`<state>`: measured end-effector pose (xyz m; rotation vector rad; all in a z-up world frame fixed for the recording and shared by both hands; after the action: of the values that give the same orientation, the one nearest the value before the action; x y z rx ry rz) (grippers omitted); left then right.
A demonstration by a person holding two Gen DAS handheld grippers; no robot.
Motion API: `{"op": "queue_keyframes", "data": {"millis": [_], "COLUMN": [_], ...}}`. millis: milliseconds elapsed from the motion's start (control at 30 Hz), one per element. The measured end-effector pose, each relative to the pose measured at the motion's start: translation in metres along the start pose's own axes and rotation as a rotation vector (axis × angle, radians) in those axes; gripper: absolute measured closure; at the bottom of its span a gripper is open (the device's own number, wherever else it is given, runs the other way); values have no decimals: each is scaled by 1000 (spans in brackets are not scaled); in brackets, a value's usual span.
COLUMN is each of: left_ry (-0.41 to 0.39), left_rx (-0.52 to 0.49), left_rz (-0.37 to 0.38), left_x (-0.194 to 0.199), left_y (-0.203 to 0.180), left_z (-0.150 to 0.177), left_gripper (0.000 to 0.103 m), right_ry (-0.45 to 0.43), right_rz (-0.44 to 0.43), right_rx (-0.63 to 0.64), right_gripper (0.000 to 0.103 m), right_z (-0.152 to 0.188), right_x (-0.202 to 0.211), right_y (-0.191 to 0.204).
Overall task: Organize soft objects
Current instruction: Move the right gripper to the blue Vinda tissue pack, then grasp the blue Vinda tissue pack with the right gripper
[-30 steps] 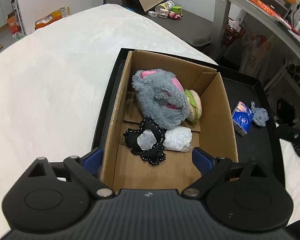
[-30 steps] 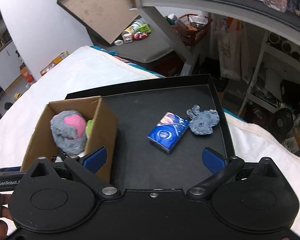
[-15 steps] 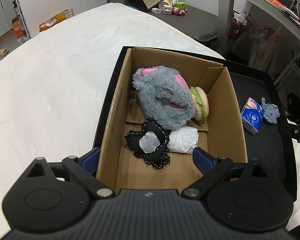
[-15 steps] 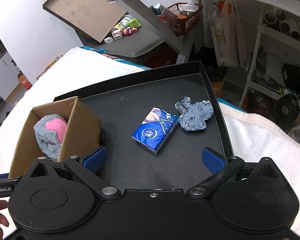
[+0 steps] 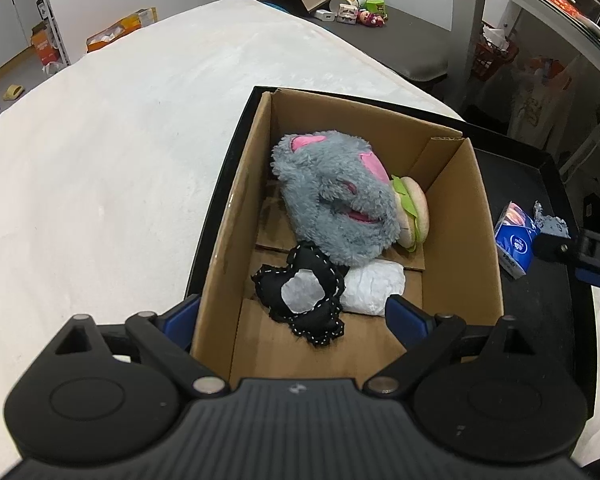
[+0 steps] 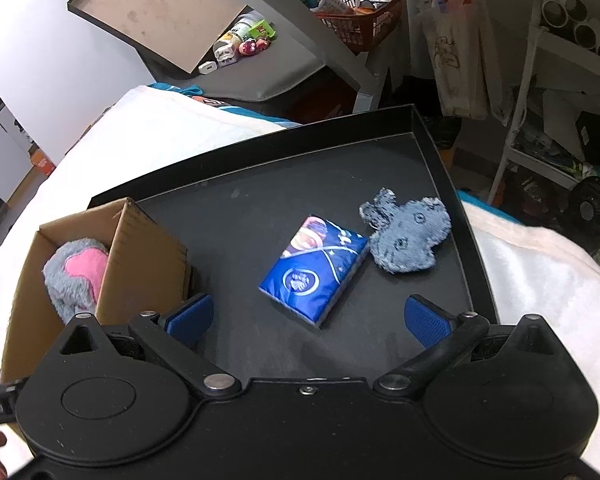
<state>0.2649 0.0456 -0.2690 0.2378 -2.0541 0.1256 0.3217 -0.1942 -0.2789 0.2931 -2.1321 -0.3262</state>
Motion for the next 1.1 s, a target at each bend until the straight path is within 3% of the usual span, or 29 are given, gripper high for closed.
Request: {"op": "queue_keyframes", "data": {"millis": [367,833,1033,1100], "left_ry": [21,32,33,31], "left_rx": [3,-11,-14,-18], "left_rz": [-30,-44,-45,-46], "left_x": [-12,-16,-16,-16], "left_y": [1,-4,-5,-5], "left_z": [-2,-3,-3,-3], "left_gripper": [8,8,8,8], "right_ry": [29,51,79,75], "right_rz": [28,135,186,209], "right_rx": [13,36,59,77], "right_gripper": [0,3,24,41], "right_z": [-7,-10,2,4], "right_x": [-26,-53,-54,-49], "right_y": [5,1,-7,-10]}}
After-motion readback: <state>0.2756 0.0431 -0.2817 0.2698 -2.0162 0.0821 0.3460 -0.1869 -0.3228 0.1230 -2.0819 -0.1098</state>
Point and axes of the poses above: each gripper's, at about its wrist camera, not at the fingertips, and x roughly against the way its jaws point, y to its left, z to its underside, the point moved 10 cm from there along -x, roughly the way its jaws point, and after that the axes turned 5 degrees about -z, right-handed, at the moved point
